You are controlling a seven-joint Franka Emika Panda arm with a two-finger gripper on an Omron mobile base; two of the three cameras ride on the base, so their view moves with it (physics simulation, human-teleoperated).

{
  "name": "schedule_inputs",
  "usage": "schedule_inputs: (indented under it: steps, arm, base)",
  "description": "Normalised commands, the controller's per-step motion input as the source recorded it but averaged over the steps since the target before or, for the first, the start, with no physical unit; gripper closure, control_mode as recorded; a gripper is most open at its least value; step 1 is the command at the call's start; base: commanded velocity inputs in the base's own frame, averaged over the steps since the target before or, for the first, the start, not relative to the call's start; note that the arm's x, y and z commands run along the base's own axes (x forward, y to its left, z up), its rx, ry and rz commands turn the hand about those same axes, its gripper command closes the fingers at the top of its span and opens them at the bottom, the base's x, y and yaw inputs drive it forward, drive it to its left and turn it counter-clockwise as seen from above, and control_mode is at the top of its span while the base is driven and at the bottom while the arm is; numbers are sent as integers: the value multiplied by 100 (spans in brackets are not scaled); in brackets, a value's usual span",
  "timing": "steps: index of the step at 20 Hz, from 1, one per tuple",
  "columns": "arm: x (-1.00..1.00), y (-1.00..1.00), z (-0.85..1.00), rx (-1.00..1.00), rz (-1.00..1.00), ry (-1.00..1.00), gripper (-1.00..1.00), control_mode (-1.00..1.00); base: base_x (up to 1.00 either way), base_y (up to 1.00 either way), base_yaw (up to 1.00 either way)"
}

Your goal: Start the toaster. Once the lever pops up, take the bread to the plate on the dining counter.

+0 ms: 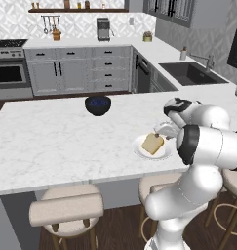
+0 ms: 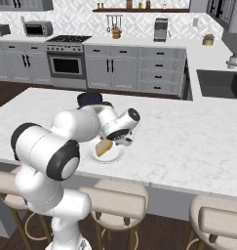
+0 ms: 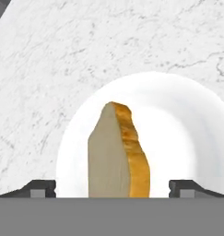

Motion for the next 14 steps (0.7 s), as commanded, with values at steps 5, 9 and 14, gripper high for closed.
schedule_inputs:
  steps: [5,9,14]
  arm:
    - [0,0,30,-32,0,0,-100,-100]
    - [-1,1,56,-32,0,1,-100,-100]
    - [-38,7,77,-26,-2,1,-100,-100]
  base:
    - [0,0,0]
    - [0,0,0]
    - [0,0,0]
